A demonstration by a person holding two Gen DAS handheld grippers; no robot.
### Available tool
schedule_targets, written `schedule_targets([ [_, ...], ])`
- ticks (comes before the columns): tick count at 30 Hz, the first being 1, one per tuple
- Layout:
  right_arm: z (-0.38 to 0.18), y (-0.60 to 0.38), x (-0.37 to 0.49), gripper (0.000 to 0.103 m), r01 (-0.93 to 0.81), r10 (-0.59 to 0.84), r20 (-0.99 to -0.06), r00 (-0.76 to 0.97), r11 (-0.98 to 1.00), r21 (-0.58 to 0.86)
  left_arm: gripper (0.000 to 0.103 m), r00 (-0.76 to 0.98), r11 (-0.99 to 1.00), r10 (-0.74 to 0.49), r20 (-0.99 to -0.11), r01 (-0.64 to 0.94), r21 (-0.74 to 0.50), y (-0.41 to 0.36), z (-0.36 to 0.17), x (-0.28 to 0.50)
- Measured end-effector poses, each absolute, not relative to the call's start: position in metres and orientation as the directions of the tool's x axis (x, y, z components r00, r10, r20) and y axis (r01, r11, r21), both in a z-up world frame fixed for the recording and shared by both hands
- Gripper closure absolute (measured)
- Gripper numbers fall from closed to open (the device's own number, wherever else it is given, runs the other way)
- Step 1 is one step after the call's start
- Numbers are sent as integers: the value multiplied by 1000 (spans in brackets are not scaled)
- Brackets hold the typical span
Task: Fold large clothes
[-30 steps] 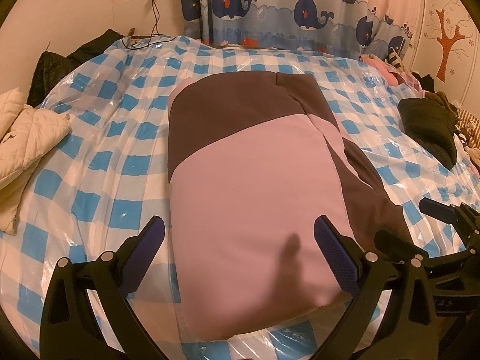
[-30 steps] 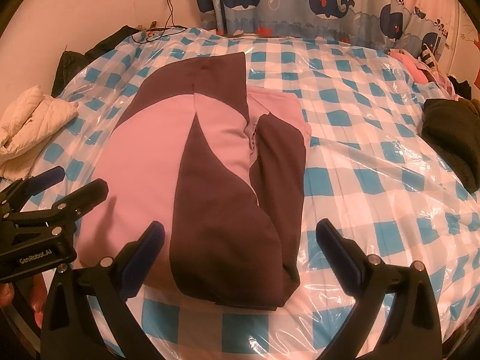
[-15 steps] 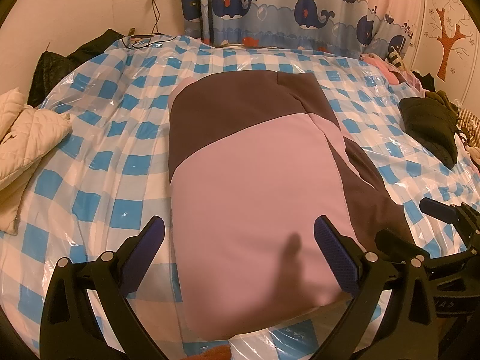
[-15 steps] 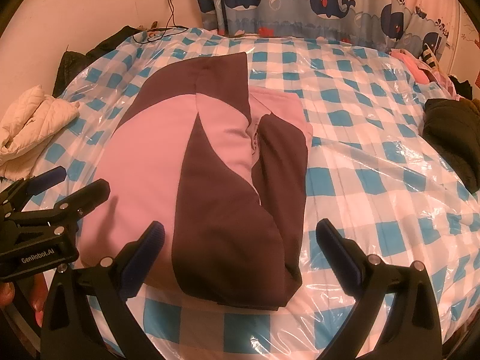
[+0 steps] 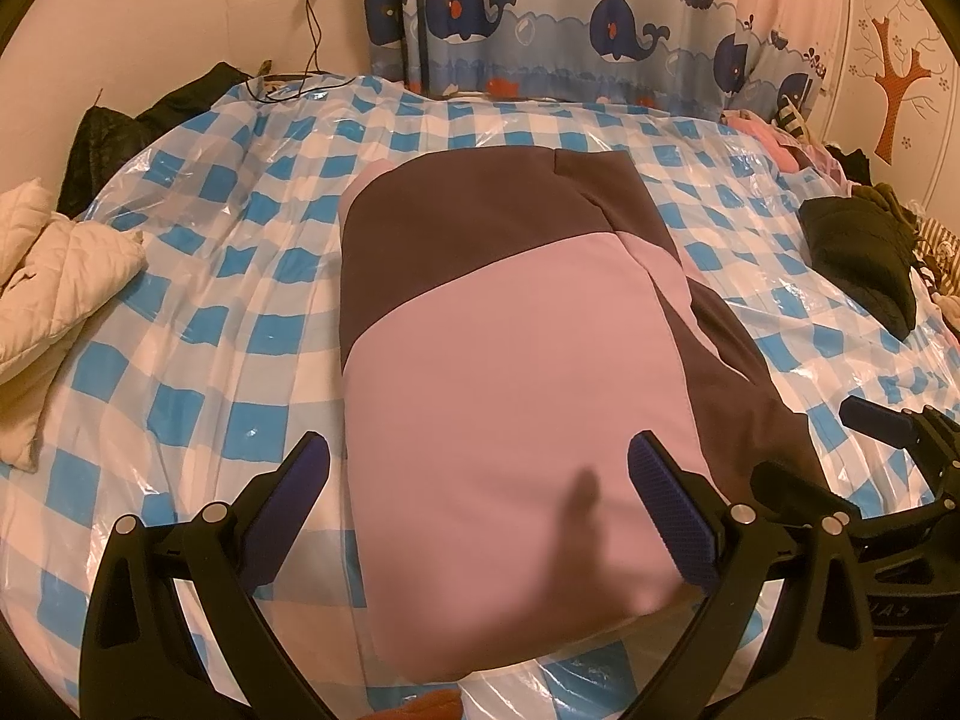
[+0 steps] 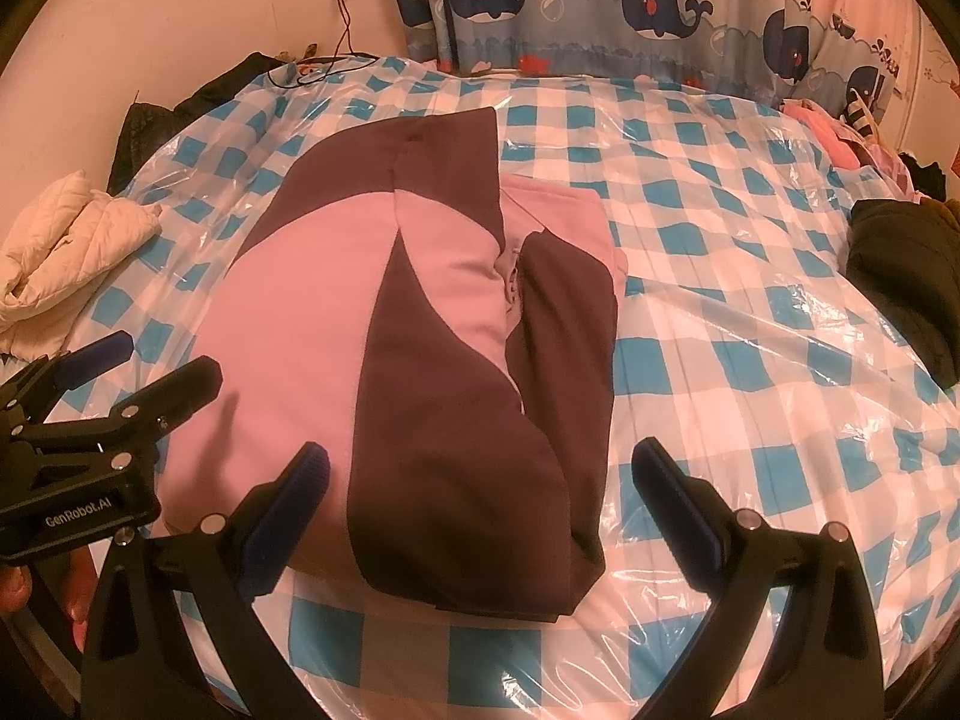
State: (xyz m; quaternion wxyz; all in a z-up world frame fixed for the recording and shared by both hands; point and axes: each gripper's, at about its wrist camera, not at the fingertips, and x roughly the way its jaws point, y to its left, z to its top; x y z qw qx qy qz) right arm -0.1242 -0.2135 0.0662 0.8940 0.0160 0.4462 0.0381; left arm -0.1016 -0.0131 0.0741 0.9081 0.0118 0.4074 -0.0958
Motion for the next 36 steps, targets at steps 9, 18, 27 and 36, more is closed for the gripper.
schedule_targets([
  [9,67,-213,-124,7,-55,85,-794,602,996,65,8,657,982,-162,-736,178,-58,-8,79,-100],
  [18,74,-208,-121,7,-68,99,-783,614,995,72,8,693,987,-143,-707,152,-50,-9,86,-105],
  [27,79,-214,-124,7,-70,118,-762,636,993,95,8,745,991,-123,-656,132,-37,-10,97,-113],
  [36,78,-211,-124,7,-71,123,-764,633,992,102,8,763,991,-115,-636,131,-22,-13,101,-117],
])
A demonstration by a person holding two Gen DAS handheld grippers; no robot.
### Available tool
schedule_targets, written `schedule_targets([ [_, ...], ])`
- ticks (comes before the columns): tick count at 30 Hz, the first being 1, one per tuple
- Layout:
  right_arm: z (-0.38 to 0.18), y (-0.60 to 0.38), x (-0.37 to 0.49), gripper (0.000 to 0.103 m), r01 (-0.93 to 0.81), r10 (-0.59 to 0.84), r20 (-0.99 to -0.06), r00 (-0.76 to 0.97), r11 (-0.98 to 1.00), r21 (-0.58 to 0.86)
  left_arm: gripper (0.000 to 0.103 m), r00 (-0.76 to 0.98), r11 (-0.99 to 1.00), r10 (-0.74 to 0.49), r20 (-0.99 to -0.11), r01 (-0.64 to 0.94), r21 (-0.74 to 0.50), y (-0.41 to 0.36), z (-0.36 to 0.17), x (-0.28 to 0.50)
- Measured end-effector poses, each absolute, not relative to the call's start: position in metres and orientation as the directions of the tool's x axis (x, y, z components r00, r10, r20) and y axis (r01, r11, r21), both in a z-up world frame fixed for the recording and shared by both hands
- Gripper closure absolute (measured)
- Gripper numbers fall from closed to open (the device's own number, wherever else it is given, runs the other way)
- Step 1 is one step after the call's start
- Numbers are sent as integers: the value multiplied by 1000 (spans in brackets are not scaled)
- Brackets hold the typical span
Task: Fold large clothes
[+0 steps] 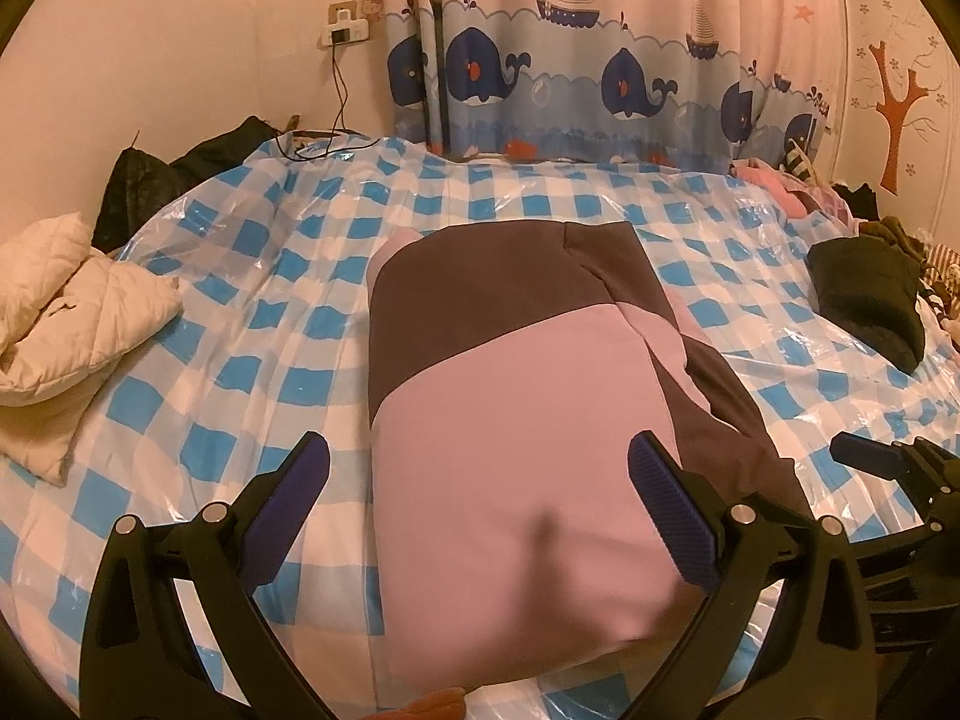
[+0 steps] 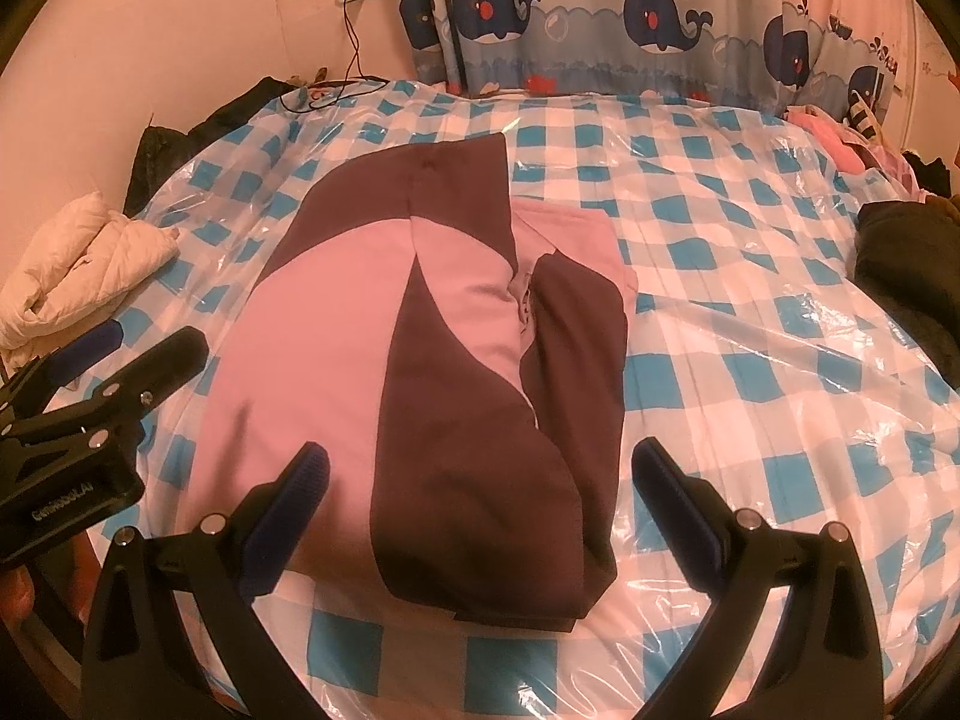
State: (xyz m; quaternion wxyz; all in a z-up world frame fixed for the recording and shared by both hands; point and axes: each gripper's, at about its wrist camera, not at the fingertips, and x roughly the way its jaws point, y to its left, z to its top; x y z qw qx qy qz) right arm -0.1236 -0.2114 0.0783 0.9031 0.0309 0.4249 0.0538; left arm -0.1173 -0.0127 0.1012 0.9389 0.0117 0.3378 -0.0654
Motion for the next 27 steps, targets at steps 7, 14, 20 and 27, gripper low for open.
schedule_targets([
  [7,78,-212,-124,7,-70,123,-765,633,992,101,8,772,992,-114,-625,128,-22,-15,106,-120],
  [14,76,-208,-124,7,-70,125,-765,631,992,105,8,782,994,-85,-617,111,5,-16,110,-121],
  [20,76,-209,-123,7,-69,125,-765,632,992,105,8,787,995,-74,-612,100,8,-13,112,-121],
  [27,76,-210,-124,7,-70,125,-766,631,992,105,8,789,995,-66,-611,95,16,-12,112,-120],
])
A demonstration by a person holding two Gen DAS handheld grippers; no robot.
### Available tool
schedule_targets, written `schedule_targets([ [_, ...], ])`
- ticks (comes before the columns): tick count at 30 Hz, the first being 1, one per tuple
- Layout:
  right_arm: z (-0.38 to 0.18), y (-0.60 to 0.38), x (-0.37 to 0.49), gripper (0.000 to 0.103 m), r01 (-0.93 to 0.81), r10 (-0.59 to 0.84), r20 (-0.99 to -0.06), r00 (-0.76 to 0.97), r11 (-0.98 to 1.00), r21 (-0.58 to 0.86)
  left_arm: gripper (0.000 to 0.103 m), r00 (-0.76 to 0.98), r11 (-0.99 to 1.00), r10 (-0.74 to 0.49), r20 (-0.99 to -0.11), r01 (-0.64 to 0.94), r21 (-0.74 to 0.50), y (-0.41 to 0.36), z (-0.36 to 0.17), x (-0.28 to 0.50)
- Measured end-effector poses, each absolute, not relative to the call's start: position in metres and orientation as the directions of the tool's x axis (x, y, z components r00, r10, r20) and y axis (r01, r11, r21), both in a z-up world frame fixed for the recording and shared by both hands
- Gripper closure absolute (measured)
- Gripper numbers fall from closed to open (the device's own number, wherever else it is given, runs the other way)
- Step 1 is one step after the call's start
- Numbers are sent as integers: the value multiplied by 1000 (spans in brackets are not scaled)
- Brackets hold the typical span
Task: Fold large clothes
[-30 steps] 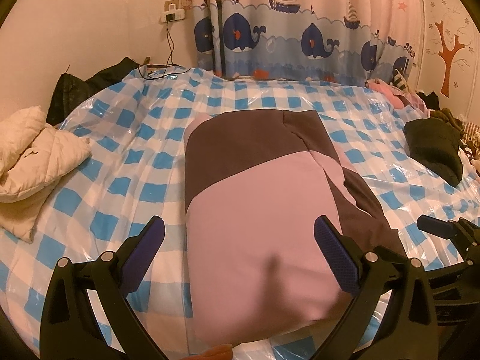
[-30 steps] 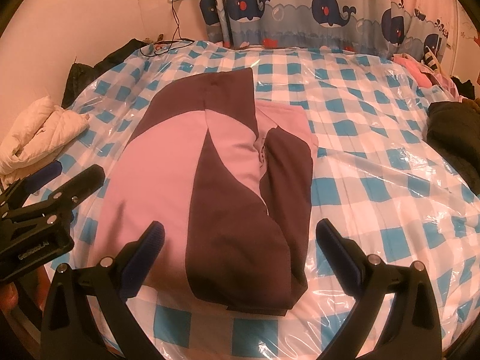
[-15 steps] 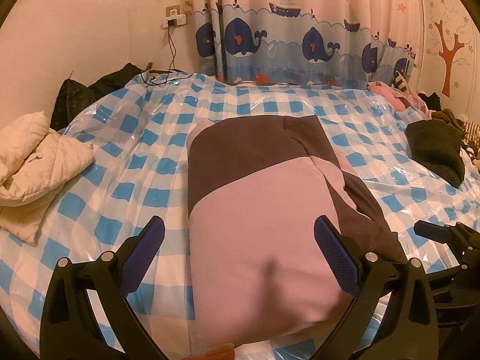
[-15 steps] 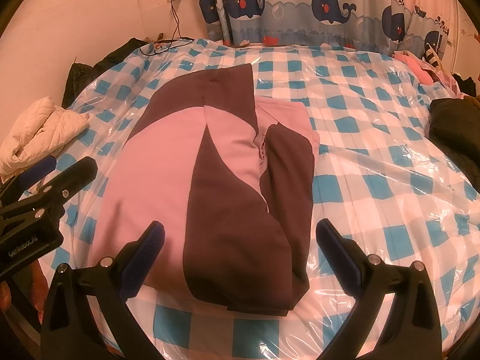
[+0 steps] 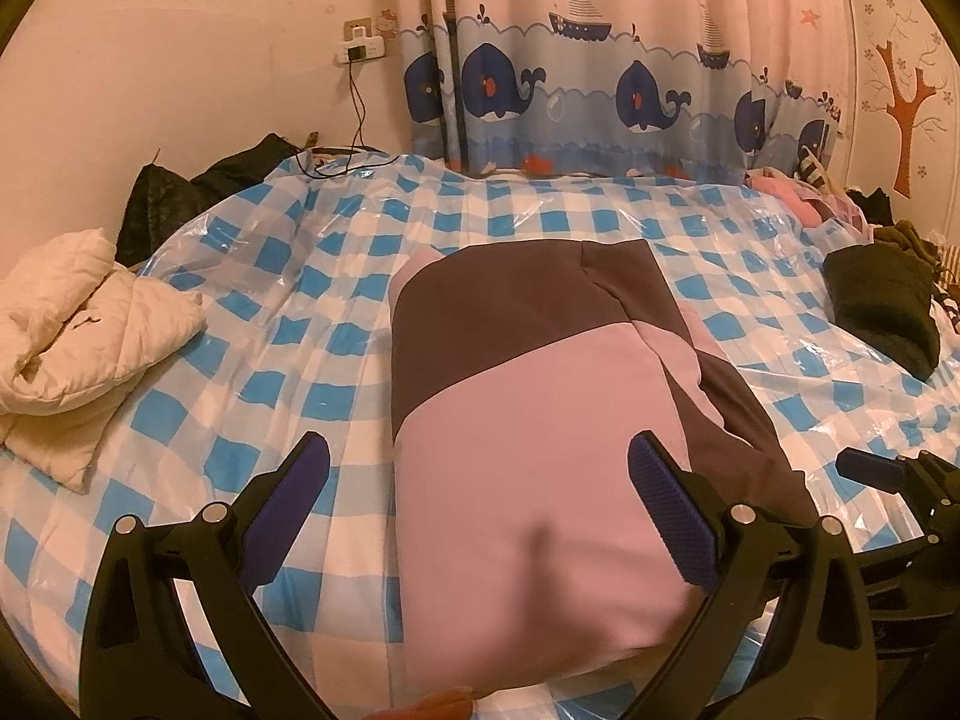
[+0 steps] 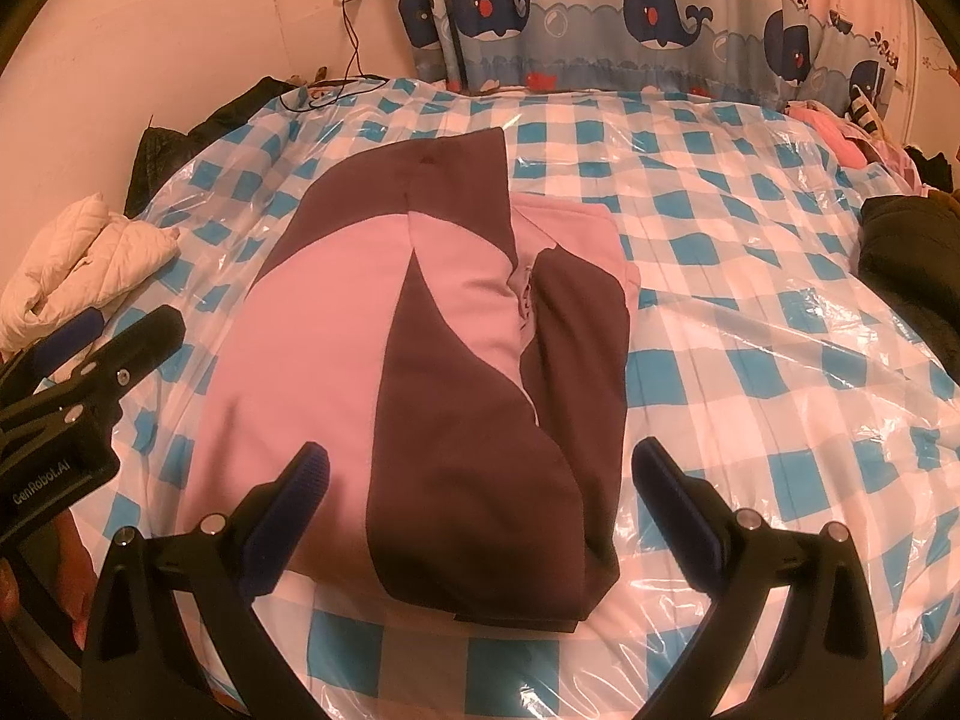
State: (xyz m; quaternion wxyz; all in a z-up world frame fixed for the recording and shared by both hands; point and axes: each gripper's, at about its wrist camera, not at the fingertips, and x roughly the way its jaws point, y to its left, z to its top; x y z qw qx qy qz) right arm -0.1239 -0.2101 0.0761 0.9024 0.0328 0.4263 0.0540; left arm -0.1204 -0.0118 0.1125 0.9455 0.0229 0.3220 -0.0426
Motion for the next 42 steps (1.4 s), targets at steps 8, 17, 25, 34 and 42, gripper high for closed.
schedule_targets([
  [8,76,-211,-124,7,-67,125,-764,633,992,107,8,783,994,-107,-613,103,-42,-9,114,-120],
  [17,76,-210,-125,7,-65,126,-763,634,992,109,8,774,991,-131,-619,88,-100,-10,112,-121],
  [25,76,-206,-125,7,-67,126,-762,636,992,107,8,788,999,-28,-615,34,-3,-19,110,-121],
  [34,76,-202,-125,7,-66,126,-763,634,992,109,8,778,999,-5,-628,-16,-28,-10,112,-118],
  [42,77,-198,-124,7,-71,129,-762,635,992,108,8,739,998,61,-671,-37,50,-17,107,-111],
])
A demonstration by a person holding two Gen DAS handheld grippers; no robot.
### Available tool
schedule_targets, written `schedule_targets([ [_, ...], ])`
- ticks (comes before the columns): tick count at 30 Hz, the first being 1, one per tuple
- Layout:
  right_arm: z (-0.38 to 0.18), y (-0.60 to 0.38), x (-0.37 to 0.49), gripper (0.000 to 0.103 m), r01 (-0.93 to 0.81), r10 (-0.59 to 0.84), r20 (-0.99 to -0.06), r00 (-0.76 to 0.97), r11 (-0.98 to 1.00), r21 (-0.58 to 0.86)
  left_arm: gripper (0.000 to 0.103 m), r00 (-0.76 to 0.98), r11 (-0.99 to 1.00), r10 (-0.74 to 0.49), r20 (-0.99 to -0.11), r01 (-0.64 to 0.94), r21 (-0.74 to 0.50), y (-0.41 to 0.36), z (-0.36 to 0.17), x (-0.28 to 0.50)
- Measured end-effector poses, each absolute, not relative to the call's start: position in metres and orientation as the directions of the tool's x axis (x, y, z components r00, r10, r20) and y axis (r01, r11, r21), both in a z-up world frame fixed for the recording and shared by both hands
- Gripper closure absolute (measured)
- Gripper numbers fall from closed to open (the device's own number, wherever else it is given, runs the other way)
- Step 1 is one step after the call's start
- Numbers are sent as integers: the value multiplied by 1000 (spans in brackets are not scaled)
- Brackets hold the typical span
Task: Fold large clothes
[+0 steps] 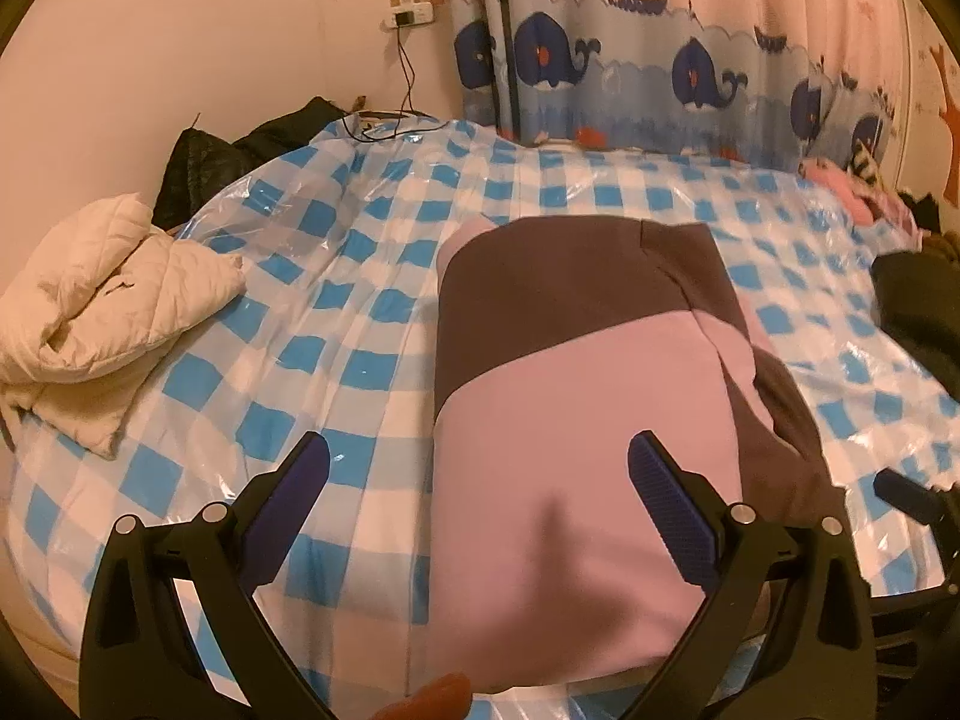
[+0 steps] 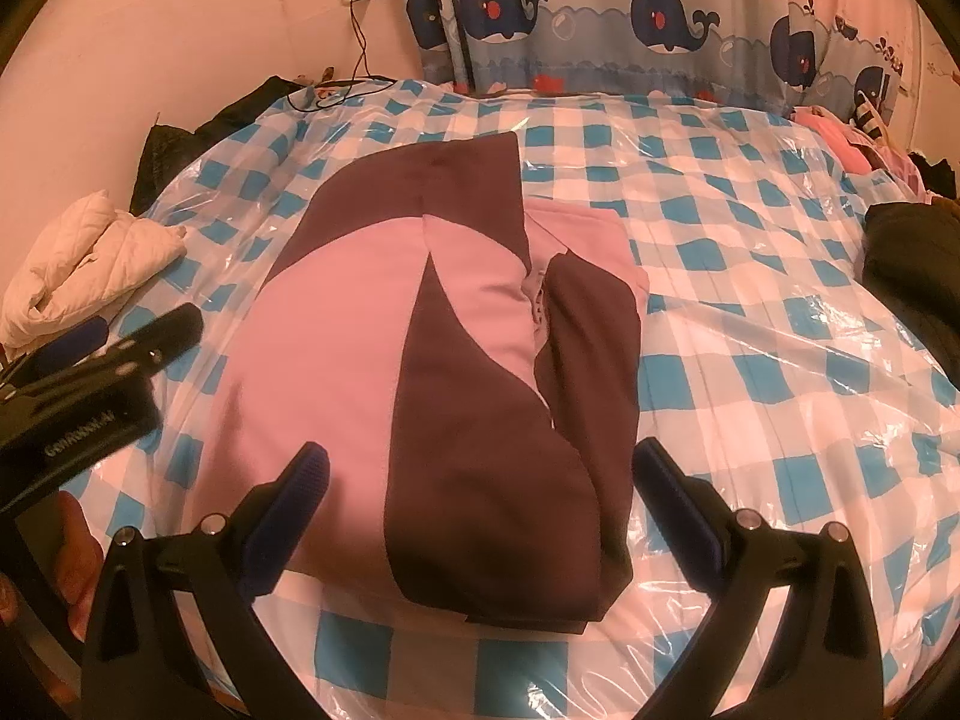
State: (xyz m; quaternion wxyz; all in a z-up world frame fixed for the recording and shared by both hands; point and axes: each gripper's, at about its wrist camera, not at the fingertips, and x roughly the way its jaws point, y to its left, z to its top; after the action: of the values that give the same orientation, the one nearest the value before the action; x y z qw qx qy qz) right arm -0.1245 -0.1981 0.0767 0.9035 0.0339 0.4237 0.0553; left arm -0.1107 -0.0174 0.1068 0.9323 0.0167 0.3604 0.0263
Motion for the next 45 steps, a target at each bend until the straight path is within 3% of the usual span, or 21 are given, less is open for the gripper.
schedule_targets([
  [45,77,-196,-126,7,-67,129,-761,636,992,111,8,751,1000,23,-660,-27,4,-20,112,-116],
])
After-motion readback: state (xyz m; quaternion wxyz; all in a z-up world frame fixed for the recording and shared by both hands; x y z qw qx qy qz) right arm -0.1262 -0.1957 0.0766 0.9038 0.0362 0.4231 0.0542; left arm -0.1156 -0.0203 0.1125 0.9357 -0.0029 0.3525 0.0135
